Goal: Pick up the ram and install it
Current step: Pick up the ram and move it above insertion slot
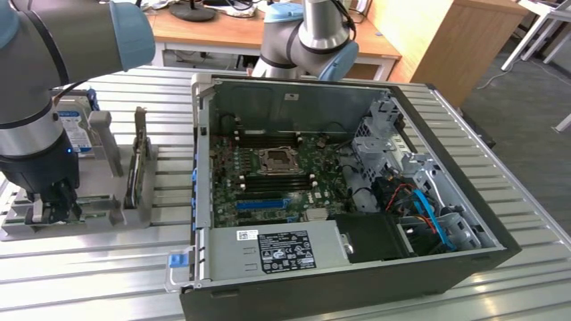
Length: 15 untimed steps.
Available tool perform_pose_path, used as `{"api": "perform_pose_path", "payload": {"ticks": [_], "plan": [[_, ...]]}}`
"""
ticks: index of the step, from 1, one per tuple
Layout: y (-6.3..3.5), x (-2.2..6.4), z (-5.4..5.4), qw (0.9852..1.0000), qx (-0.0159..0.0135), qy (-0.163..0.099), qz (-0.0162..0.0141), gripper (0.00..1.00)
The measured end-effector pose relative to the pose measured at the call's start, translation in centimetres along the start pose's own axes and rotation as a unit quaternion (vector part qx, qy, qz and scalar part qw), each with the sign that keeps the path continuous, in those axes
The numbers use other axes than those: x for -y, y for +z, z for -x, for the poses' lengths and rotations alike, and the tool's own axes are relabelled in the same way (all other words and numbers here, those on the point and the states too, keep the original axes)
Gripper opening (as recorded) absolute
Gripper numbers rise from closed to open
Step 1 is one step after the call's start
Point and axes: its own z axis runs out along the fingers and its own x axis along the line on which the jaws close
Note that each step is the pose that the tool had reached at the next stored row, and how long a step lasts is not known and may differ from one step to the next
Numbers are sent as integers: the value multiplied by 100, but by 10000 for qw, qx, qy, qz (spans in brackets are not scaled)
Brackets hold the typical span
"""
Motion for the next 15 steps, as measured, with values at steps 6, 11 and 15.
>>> {"api": "perform_pose_path", "payload": {"ticks": [6,11,15], "plan": [[0,0,0,10000,-3,-77,1,12],[0,0,0,9999,-5,-150,3,12],[0,0,0,9999,-6,-150,3,12]]}}
